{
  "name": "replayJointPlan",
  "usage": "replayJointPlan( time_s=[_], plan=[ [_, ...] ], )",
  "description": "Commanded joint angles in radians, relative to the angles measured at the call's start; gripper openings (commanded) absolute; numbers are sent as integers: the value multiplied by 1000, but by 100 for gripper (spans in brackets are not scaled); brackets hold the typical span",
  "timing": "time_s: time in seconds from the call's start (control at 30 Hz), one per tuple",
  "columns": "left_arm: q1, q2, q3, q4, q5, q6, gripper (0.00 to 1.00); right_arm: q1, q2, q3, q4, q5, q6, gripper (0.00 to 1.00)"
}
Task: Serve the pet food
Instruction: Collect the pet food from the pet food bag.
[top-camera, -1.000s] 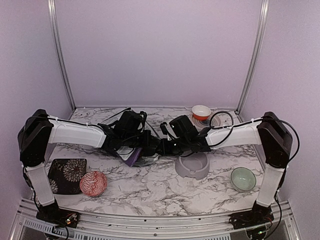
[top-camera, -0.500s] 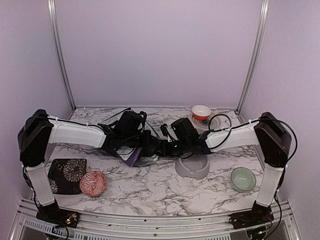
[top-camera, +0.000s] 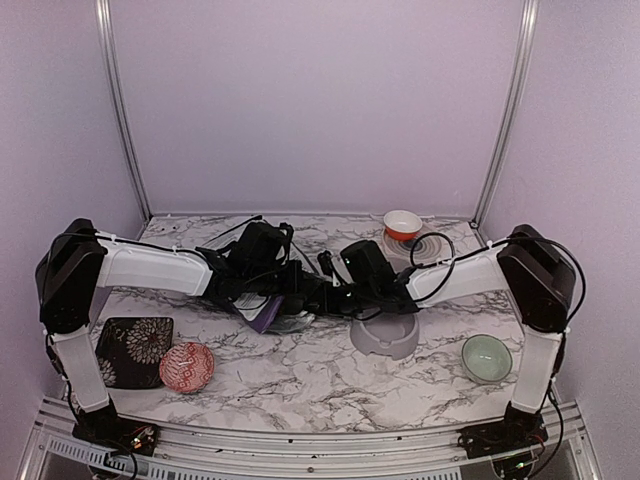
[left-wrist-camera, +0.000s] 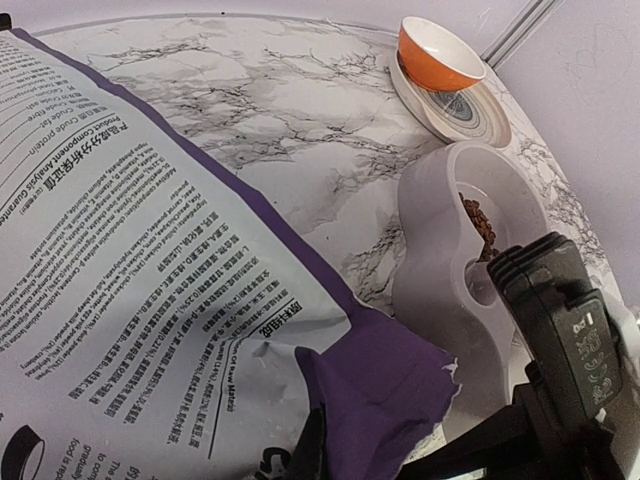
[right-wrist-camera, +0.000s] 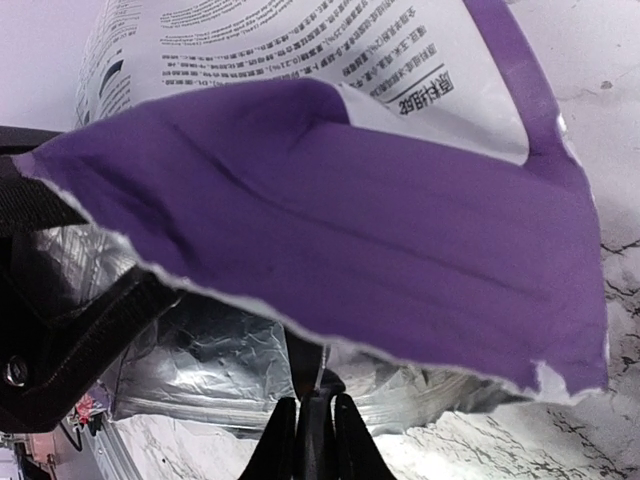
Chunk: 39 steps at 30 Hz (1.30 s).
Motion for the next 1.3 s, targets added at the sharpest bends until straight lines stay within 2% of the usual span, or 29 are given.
replayJointPlan(
  time_s=[0.0,0.37,1.27],
  plan=[
    [-20,-40,-13,35,35,-1,0,-5,56,-26,-77,-24,36,0],
    [-20,-42,7,21,32,21,0,-5,80,-56,23,-42,108,0],
    [-14,-70,-17,27,21,0,0,-3,127,-108,294,-165,138,0]
  ],
)
